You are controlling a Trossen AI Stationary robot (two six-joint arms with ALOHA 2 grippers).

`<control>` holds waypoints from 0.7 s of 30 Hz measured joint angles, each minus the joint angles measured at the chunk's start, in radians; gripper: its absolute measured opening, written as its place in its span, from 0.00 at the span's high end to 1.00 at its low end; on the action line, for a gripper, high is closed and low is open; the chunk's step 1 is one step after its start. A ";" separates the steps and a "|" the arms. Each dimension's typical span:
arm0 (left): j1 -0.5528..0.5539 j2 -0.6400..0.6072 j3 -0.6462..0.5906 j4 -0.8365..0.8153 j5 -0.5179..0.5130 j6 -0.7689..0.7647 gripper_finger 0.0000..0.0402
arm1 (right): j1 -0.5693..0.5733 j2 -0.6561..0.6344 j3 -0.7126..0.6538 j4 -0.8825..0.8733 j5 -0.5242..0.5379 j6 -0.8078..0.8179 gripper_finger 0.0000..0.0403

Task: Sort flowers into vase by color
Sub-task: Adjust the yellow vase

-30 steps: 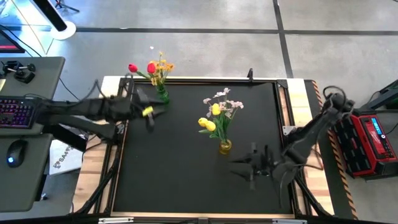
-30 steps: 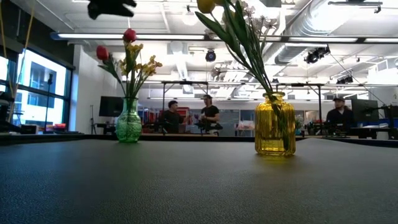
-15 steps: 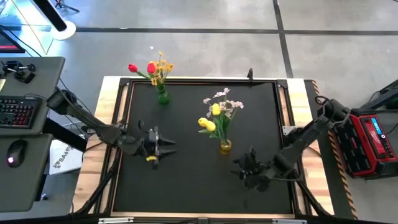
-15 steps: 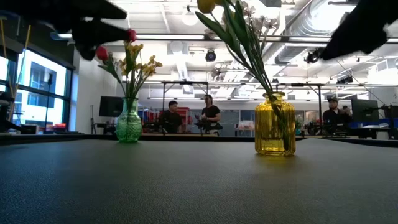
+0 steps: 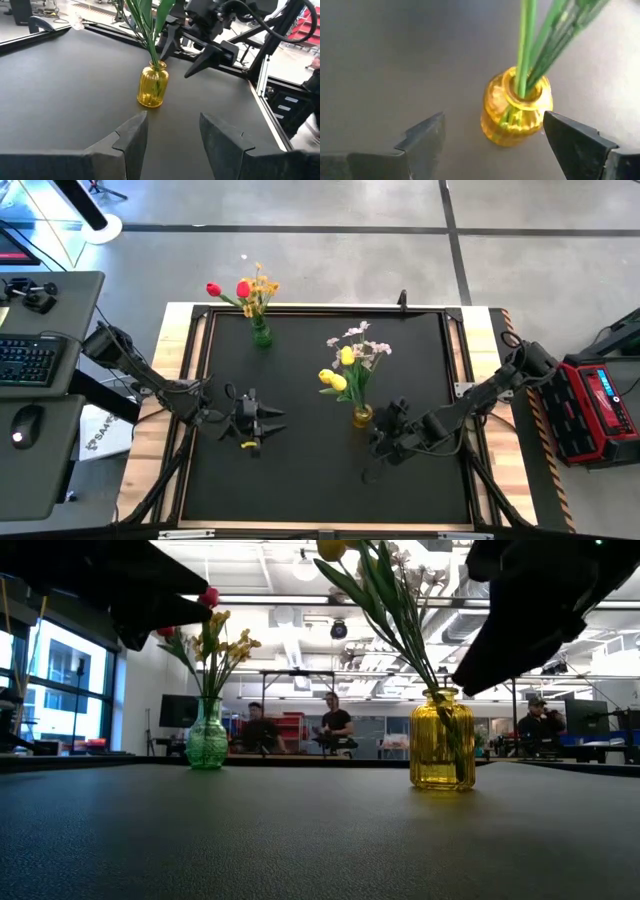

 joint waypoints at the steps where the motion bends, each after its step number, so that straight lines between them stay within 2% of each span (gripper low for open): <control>1: 0.000 0.000 0.000 0.000 0.000 0.000 0.58 | 0.000 0.000 0.000 -0.008 -0.005 0.019 0.20; 5: 0.000 0.000 0.000 0.000 0.000 0.001 0.58 | 0.000 0.000 0.000 -0.056 -0.011 0.094 0.20; 8: 0.001 0.000 0.000 -0.001 0.001 0.001 0.58 | -0.001 0.000 0.000 -0.069 0.057 0.107 0.20; 11: 0.001 0.000 0.000 -0.001 0.001 0.001 0.58 | -0.006 0.000 0.000 -0.031 0.108 0.080 0.20; 21: 0.001 0.000 0.000 -0.001 0.002 -0.003 0.58 | -0.078 0.014 0.000 0.028 0.095 -0.013 0.20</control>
